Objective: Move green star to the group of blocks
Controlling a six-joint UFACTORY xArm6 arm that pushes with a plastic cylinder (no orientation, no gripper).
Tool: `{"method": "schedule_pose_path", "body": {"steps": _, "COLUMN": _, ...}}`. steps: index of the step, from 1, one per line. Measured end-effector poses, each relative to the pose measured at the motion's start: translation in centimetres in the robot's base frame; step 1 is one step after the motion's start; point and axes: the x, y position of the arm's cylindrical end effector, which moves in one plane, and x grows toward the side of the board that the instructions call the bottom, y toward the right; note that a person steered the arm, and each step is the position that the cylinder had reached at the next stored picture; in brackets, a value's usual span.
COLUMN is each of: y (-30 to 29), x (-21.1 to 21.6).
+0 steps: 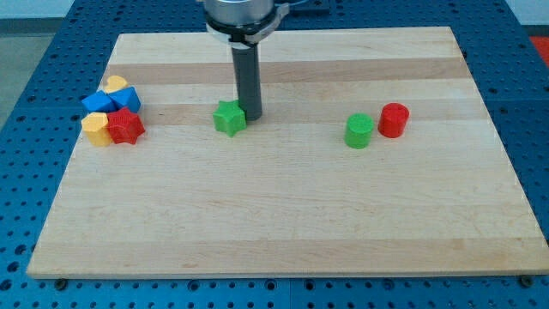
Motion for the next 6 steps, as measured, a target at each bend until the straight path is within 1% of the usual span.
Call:
{"method": "schedule_pose_path", "body": {"steps": 1, "y": -0.4, "x": 1.7}}
{"method": "schedule_pose_path", "body": {"steps": 6, "y": -9.4, "x": 2.6}}
